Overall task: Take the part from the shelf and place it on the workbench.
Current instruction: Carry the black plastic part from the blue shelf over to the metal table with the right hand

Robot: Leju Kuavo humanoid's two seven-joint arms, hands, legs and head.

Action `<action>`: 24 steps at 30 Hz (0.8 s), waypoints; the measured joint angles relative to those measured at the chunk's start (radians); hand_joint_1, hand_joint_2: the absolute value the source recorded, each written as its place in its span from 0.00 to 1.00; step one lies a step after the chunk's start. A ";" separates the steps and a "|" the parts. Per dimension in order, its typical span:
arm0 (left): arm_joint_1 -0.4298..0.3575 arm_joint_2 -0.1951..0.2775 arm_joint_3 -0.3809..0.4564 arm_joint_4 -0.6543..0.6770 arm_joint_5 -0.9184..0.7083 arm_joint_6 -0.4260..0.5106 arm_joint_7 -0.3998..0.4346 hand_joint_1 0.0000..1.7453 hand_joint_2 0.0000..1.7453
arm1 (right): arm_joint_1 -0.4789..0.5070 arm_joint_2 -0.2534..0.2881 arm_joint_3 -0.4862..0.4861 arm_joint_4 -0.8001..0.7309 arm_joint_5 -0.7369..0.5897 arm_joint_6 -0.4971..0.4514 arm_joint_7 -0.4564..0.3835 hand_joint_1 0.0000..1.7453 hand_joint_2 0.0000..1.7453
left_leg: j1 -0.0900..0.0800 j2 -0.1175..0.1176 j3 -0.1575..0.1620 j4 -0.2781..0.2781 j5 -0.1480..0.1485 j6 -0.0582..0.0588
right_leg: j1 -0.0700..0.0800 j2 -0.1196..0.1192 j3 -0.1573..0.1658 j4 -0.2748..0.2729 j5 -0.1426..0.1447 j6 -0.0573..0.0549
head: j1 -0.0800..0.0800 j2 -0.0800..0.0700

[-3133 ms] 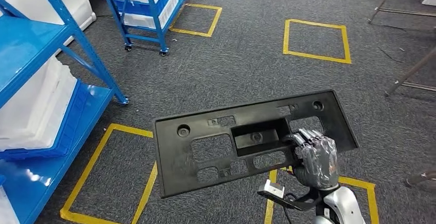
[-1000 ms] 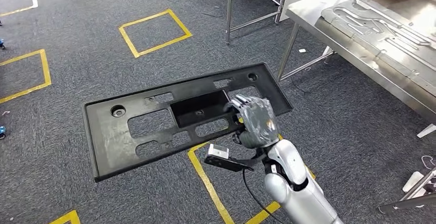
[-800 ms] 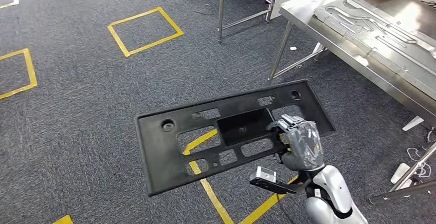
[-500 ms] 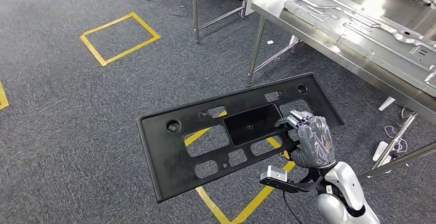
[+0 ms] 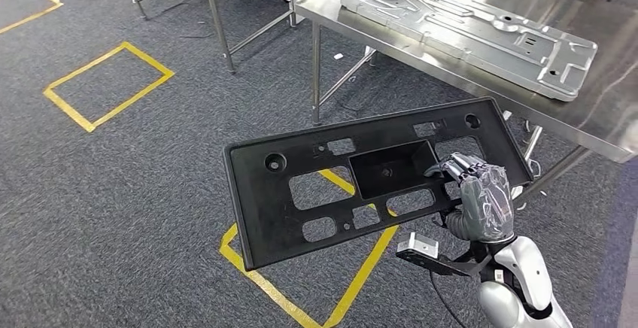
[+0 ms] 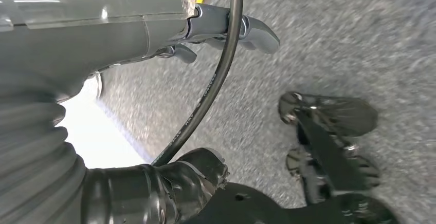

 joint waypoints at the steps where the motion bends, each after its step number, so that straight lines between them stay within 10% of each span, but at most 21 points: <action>1: -0.002 0.000 0.001 0.000 0.000 0.000 0.000 0.00 1.00 | 0.001 -0.001 -0.003 -0.002 0.000 0.000 0.000 1.00 1.00 | 0.000 -0.013 0.008 -0.020 0.002 0.004 | -0.001 0.011 -0.005 0.003 0.000 0.006 | 0.000 0.000; 4: -0.009 -0.001 0.004 0.000 0.000 0.000 -0.004 0.00 1.00 | 0.008 -0.006 -0.010 -0.007 0.003 0.000 0.001 1.00 1.00 | -0.002 0.009 0.017 -0.036 0.003 0.020 | -0.005 0.025 -0.013 0.004 0.003 0.026 | 0.001 0.000; 10: -0.001 -0.002 0.007 0.000 -0.008 -0.012 -0.037 0.00 1.00 | 0.018 -0.011 -0.028 -0.010 0.043 0.003 0.040 1.00 1.00 | -0.003 0.071 0.025 -0.051 0.008 0.040 | -0.008 -0.089 -0.130 0.248 -0.115 0.048 | 0.008 0.000; 15: -0.007 -0.002 0.007 0.000 -0.017 -0.031 -0.057 0.00 1.00 | 0.024 -0.011 -0.049 -0.012 0.088 0.038 0.112 1.00 1.00 | -0.005 0.090 0.032 -0.051 0.002 0.030 | -0.003 -0.104 -0.003 0.017 -0.002 0.033 | 0.008 0.000; 20: -0.008 -0.003 0.007 -0.001 -0.020 -0.039 -0.060 0.00 1.00 | 0.045 -0.018 -0.068 -0.036 0.100 0.038 0.121 1.00 1.00 | -0.005 0.088 0.038 -0.047 -0.009 0.002 | 0.000 -0.103 0.027 -0.035 0.000 0.005 | 0.008 0.000; 24: -0.005 -0.001 0.006 -0.001 -0.017 -0.044 -0.064 0.00 1.00 | 0.051 -0.021 -0.073 -0.051 0.107 0.042 0.122 1.00 1.00 | -0.004 0.064 -0.069 0.161 -0.104 -0.008 | -0.003 -0.097 0.044 -0.048 -0.003 -0.015 | 0.007 0.000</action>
